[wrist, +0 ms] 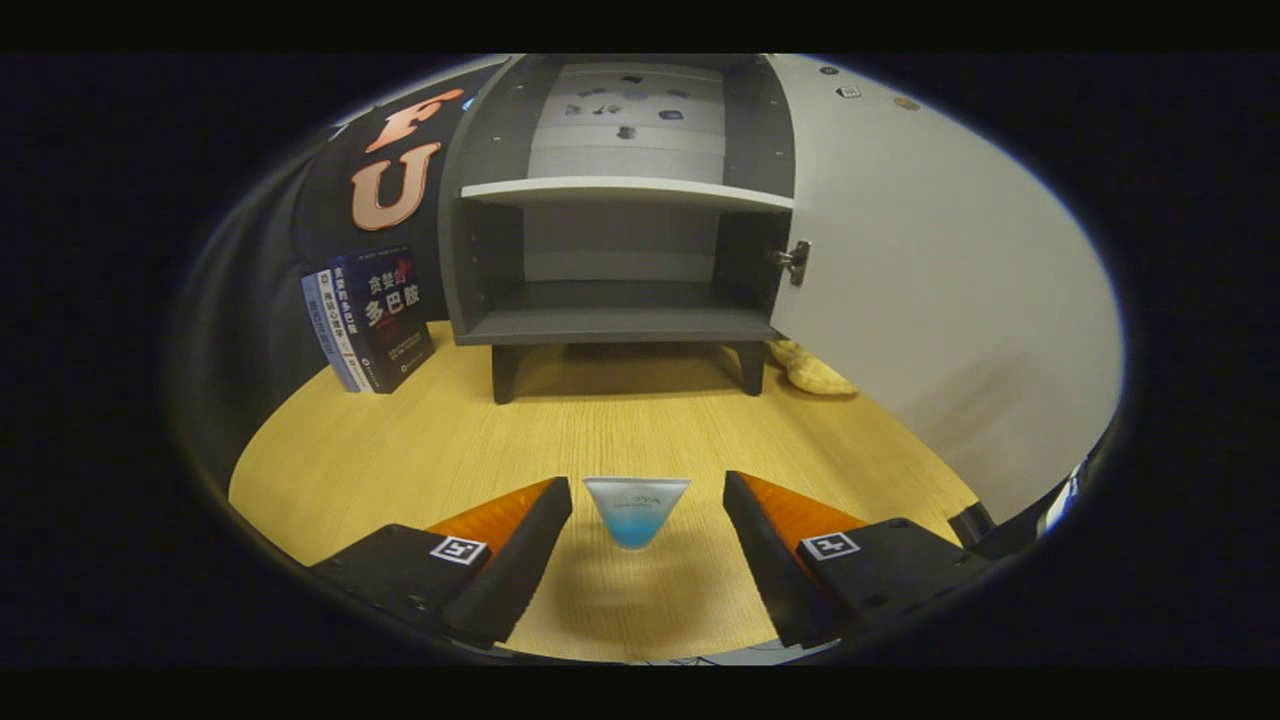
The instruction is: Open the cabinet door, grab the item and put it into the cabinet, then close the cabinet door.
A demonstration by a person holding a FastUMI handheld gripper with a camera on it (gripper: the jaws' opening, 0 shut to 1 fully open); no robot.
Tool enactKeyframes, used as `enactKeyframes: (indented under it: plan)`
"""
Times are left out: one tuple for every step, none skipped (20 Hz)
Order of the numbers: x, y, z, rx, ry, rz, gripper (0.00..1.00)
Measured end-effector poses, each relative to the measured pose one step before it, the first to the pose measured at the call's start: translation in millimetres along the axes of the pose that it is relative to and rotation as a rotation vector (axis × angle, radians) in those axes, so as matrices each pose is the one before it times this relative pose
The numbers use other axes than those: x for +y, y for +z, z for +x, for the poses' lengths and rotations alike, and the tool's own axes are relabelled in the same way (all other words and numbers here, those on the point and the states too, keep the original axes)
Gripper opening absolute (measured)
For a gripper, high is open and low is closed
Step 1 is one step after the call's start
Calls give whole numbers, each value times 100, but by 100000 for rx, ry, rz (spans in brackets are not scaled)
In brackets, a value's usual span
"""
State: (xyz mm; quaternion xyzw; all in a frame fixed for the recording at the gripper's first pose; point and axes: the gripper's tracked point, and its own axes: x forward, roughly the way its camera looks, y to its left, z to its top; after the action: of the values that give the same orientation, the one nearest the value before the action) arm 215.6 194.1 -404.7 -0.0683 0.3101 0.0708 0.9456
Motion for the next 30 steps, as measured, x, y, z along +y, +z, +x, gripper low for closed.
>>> enactKeyframes:
  plan:
    - [-68, -279, 562, 1286, 584, 1072, 99]
    - [-27, -181, 472, 1053, 991, 1045, 98]
    - [262, -192, 440, 1373, 1032, 842, 98]
    - [124, -103, 443, 1049, 857, 622, 94]
    - [217, -137, 260, 1397, 1101, 595, 86]
    - [48, 61, 188, 666, 238, 443, 79]
    - [-49, 154, 157, 491, -279, 347, 67]
    - [69, -53, -87, 1345, 143, 134, 66]
    - [87, 18, -285, 1226, 39, 185, 66]
    - [-36, 161, -339, 1702, -272, 226, 66]
    - [41, 581, -412, 295, -197, 711, 64]
    - [73, 967, -673, -695, 233, 685, 63]
    - [188, 1201, -653, -1419, 385, 526, 63]
    - [112, 1430, -876, -1530, 340, 157, 63]
    - [2, 1469, -915, -1325, 125, -216, 63]
    - [-7, 1626, -856, -1392, -56, -245, 63]
    - [31, 1637, -888, -1441, -102, 103, 63]
    - [143, 1761, -978, -1652, 354, 566, 63]
    - [299, 1716, -786, -1466, 524, 1189, 63]
    - [434, 1705, -870, -1273, 1052, 1068, 63]
    - [446, 1785, -827, -1519, 1258, 1211, 63]
    - [591, 2156, -761, -1835, 1451, 1435, 63]
    - [525, 1948, -571, -1922, 1352, 970, 63]
    - [587, 1938, -368, -2258, 943, -186, 63]
    - [299, 1671, -146, -1765, 370, -1539, 63]
    - [196, 1605, 84, -1146, -157, -2232, 63]
    - [182, 1383, 252, -822, -395, -1823, 63]
    - [190, 1369, 411, -858, -164, -1233, 63]
    - [218, 1367, 584, -1138, 31, -383, 63]
    - [89, 1444, 599, -1091, 95, -294, 63]
